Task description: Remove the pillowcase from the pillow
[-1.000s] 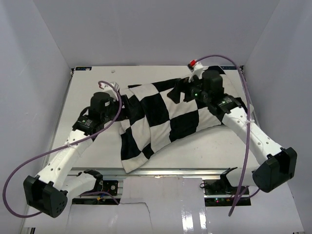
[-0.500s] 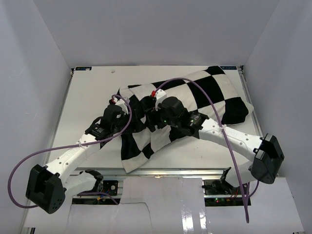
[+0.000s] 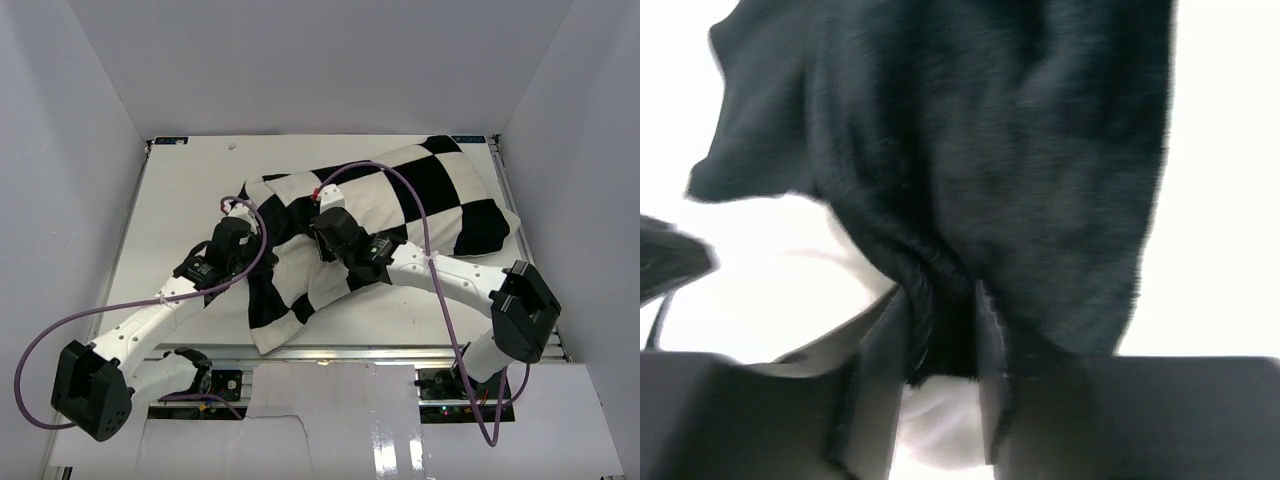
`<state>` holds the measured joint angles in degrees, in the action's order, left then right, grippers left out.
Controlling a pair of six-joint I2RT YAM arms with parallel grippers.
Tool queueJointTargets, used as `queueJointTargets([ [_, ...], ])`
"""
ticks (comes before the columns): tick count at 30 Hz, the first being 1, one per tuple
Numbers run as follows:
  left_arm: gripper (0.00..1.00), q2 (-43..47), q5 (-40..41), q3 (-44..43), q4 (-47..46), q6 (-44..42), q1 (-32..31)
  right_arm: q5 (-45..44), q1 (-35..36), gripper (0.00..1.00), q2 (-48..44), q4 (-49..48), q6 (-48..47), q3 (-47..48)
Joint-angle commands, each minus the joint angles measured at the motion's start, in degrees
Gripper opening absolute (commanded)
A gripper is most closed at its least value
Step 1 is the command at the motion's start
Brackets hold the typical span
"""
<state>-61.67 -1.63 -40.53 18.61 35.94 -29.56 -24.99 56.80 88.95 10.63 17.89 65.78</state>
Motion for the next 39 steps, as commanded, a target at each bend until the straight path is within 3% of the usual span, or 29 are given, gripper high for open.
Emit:
queueJointTargets([
  [1, 0.0, 2.6, 10.0, -3.7, 5.2, -0.5, -0.1, -7.2, -2.2, 0.27, -1.5, 0.4, 2.3, -0.5],
  [3, 0.0, 3.5, 16.1, -3.9, 7.5, -0.3, -0.1, -6.2, -4.1, 0.19, -2.2, 0.8, 2.7, -0.7],
  [5, 0.0, 3.9, 18.7, -4.1, 8.4, -0.1, -0.1, -5.6, -5.0, 0.16, -3.7, 0.9, 2.9, -1.4],
  [7, 0.0, 3.9, 20.3, -4.5, 8.8, 0.0, -0.1, -5.4, -5.2, 0.08, -4.6, 0.8, 2.9, -2.2],
  [14, 0.0, 4.1, 21.5, -7.3, 11.8, 0.0, -0.1, -3.4, -5.7, 0.08, -6.0, 0.6, 2.6, -3.1],
  [17, 0.4, 5.9, 10.9, -9.7, 10.0, -3.3, -0.1, 2.4, -5.6, 0.08, -6.5, -2.6, 1.7, -4.0],
  [18, 0.69, 5.9, 8.2, -10.8, 9.7, -3.8, -0.1, 3.7, -5.6, 0.08, -6.8, -3.5, 1.6, -4.9],
  [21, 0.83, 3.8, -0.5, -15.9, 10.3, -4.4, -0.5, 6.6, -5.6, 0.08, -7.6, -5.9, 1.9, -6.1],
  [27, 0.88, -1.5, 0.4, -20.6, 10.5, -2.4, -5.4, 8.7, -5.3, 0.08, -8.9, -8.0, 2.3, -7.6],
  [35, 0.9, -12.2, 4.5, -19.4, 6.6, -0.2, -10.3, 9.4, -5.2, 0.08, -10.4, -9.9, 2.9, -9.8],
  [37, 0.88, -15.1, 7.3, -19.3, 7.1, 0.2, -11.0, 9.1, -5.2, 0.08, -10.4, -9.9, 2.9, -10.1],
  [39, 0.79, -15.3, 8.9, -18.2, 7.8, 0.4, -11.3, 8.4, -5.2, 0.08, -10.2, -9.9, 2.9, -10.3],
])
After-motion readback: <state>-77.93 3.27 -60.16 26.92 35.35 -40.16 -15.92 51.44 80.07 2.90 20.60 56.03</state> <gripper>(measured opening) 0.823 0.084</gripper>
